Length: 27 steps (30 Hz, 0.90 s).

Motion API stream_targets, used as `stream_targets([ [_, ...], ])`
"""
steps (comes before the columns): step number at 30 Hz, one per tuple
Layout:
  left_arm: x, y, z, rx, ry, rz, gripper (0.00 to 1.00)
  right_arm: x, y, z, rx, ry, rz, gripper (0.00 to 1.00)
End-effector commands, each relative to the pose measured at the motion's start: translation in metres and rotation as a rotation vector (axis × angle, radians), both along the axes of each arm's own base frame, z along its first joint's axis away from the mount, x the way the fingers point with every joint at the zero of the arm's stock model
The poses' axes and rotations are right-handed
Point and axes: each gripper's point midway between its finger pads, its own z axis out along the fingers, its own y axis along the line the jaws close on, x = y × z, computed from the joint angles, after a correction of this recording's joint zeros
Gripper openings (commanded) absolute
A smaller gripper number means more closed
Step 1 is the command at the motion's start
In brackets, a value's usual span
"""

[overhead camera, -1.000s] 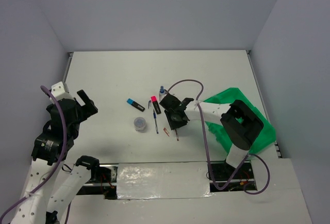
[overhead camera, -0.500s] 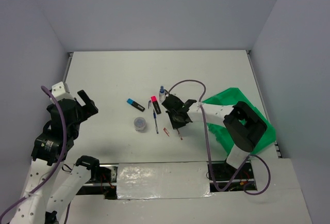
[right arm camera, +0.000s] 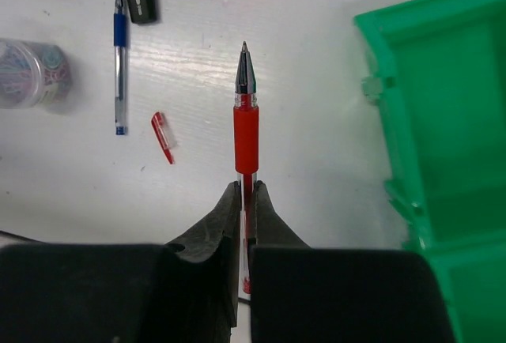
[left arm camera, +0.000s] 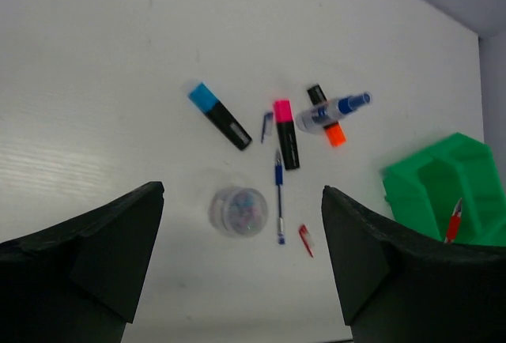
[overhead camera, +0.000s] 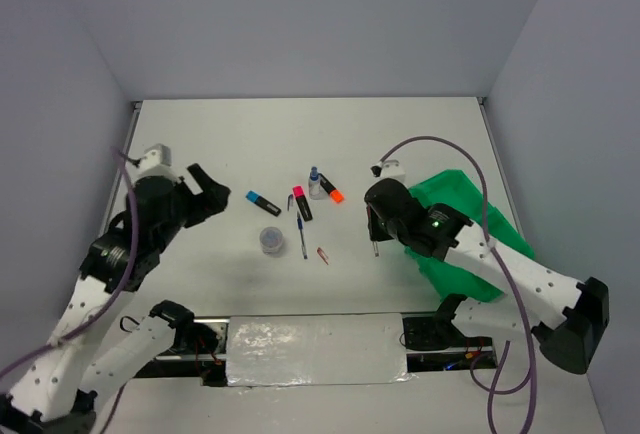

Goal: Sort the stationery into containers
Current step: Pick up the pen from the center of the board, then pick up the pen cap from the center of the board.

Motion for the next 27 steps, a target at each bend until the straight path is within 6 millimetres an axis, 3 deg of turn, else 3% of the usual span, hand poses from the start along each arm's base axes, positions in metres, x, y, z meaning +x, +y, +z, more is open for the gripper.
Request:
stream_targets([
  [1, 0.007, -0.071, -0.037, -0.178, 0.129, -0.064, 0.93, -0.009, -0.035, 0.026, -0.080, -0.028, -0.068, 0.00],
  [2, 0.004, -0.085, -0.045, -0.158, 0.151, -0.060, 0.94, -0.017, -0.046, 0.028, -0.126, -0.001, -0.075, 0.00],
  [3, 0.009, -0.086, -0.051, -0.103, 0.137, 0.019, 0.94, -0.016, -0.049, 0.041, -0.124, -0.018, -0.088, 0.00],
  [4, -0.006, -0.125, -0.040, -0.143, 0.137, -0.038, 0.96, -0.017, -0.054, 0.046, -0.131, -0.030, -0.099, 0.00],
  [5, -0.004, -0.146, -0.061, -0.055, 0.189, -0.022, 0.97, -0.018, -0.062, 0.050, -0.151, -0.043, -0.110, 0.00],
  [6, -0.015, -0.152, -0.074, 0.044, 0.224, -0.010, 0.99, -0.018, -0.065, 0.056, -0.148, -0.058, -0.119, 0.00],
  [7, -0.007, -0.175, -0.081, 0.067, 0.269, 0.029, 0.99, -0.020, -0.069, 0.063, -0.133, -0.079, -0.124, 0.00],
  [9, -0.013, -0.182, -0.098, 0.171, 0.345, 0.062, 0.99, -0.023, -0.076, 0.070, -0.125, -0.096, -0.133, 0.00],
  [10, -0.009, -0.196, -0.091, 0.128, 0.356, 0.087, 0.99, -0.026, -0.079, 0.075, -0.106, -0.110, -0.131, 0.00],
  [11, -0.008, -0.205, -0.113, 0.182, 0.392, 0.095, 0.99, -0.029, -0.082, 0.076, -0.110, -0.109, -0.120, 0.00],
  [15, -0.007, -0.246, -0.145, 0.129, 0.482, 0.065, 0.96, -0.038, -0.098, 0.087, -0.123, -0.122, -0.139, 0.00],
  [18, -0.009, -0.262, -0.168, 0.115, 0.536, 0.066, 0.91, -0.042, -0.103, 0.096, -0.106, -0.153, -0.119, 0.00],
  [24, -0.006, -0.270, -0.183, 0.123, 0.590, 0.123, 0.85, -0.047, -0.105, 0.104, -0.072, -0.190, -0.089, 0.00],
  [27, -0.008, -0.268, -0.201, 0.143, 0.631, 0.159, 0.83, -0.047, -0.100, 0.104, -0.061, -0.196, -0.051, 0.00],
])
